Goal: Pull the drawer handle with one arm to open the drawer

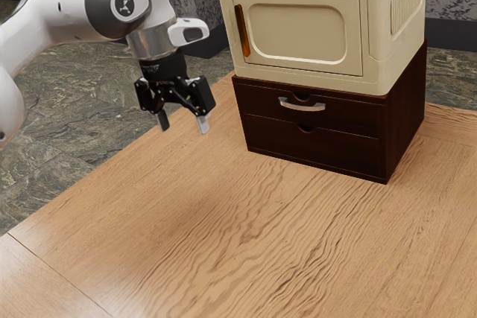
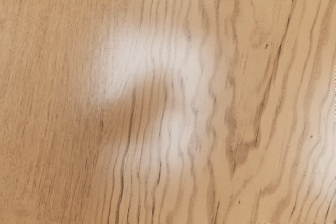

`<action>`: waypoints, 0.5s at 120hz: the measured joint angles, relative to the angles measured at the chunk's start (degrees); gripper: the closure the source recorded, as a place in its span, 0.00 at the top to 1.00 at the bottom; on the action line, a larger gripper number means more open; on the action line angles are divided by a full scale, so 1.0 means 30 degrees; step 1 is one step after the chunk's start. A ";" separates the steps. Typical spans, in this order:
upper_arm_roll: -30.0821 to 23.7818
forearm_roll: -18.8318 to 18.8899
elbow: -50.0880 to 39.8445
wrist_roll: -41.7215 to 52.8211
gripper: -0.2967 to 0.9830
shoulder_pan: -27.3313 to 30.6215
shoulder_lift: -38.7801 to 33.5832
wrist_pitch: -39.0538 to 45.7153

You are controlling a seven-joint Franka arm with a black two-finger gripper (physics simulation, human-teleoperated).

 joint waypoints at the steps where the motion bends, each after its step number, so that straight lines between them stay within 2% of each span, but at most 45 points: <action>1: -0.0005 -0.0004 0.0001 0.0024 0.77 0.0001 0.0003 -0.0002; 26: 0.0061 -0.0209 0.0251 0.0523 0.77 0.0088 -0.0371 -0.0042; 37: -0.0427 0.0074 0.1085 0.1332 0.77 -0.0167 -0.2742 0.0031; 50: -0.2100 0.0206 0.1188 0.4991 0.77 -0.1084 -0.3036 0.1267; 60: -0.2926 0.0669 0.0894 0.8305 0.77 -0.2216 -0.1730 0.2229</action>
